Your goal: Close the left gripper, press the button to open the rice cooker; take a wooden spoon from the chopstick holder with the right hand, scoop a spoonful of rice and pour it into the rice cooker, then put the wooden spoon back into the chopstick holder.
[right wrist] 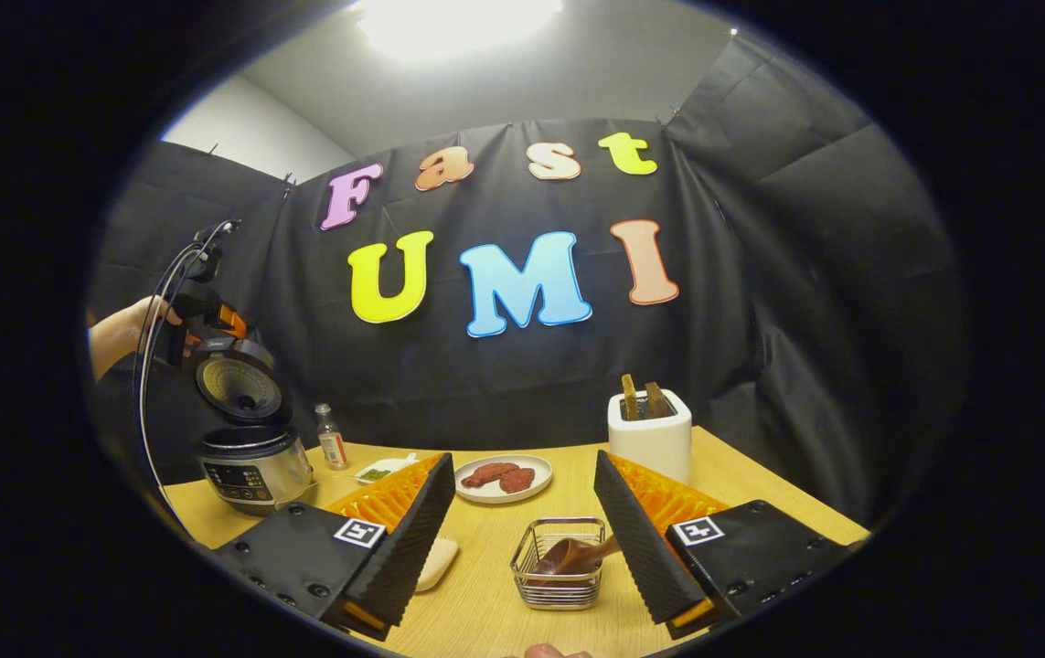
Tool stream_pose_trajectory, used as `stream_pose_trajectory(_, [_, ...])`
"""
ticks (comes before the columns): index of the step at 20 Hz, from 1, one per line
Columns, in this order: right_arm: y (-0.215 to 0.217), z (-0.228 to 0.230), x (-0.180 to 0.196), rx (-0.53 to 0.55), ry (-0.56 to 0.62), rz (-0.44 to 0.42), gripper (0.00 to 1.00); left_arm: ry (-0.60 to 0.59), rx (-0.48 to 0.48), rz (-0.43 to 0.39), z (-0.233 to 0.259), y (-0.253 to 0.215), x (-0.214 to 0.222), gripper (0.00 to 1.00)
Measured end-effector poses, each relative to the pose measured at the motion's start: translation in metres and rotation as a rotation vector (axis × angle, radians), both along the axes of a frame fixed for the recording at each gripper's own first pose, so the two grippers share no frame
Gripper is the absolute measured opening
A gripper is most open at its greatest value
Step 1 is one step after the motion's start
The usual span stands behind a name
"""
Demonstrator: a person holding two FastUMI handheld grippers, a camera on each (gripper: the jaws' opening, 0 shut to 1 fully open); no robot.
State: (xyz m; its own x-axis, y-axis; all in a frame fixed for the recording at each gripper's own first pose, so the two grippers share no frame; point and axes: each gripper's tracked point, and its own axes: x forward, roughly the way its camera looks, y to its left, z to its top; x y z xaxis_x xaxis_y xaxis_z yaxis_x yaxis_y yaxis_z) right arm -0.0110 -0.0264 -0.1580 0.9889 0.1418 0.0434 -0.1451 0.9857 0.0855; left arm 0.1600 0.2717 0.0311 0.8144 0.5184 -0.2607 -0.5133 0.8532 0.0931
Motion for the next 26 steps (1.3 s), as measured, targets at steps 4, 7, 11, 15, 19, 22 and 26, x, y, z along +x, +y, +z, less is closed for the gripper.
stream_pose_trajectory(4, [0.006,-0.007,-0.013,0.021,0.009,0.027,0.98,0.059,-0.063,-0.009,-0.006,-0.004,-0.004,1.00])
stream_pose_trajectory(7, [0.009,-0.016,-0.018,0.033,0.028,0.039,0.98,0.112,-0.123,-0.023,-0.037,-0.006,0.001,0.99])
stream_pose_trajectory(11, [0.013,-0.026,-0.024,0.039,0.051,0.057,0.98,0.185,-0.121,-0.040,-0.084,-0.023,-0.025,1.00])
stream_pose_trajectory(15, [0.013,-0.039,-0.025,0.058,0.077,0.062,0.98,0.224,-0.115,-0.053,-0.109,-0.028,-0.031,1.00])
stream_pose_trajectory(19, [0.010,-0.052,-0.022,0.079,0.108,0.058,0.98,0.266,-0.104,-0.067,-0.132,-0.032,-0.036,1.00])
stream_pose_trajectory(22, [0.002,-0.051,-0.021,0.058,0.097,0.031,0.98,0.251,-0.066,-0.083,-0.137,-0.034,-0.038,1.00])
stream_pose_trajectory(26, [0.004,-0.054,-0.019,0.059,0.096,0.022,0.98,0.214,-0.066,-0.094,-0.139,-0.034,-0.042,1.00])
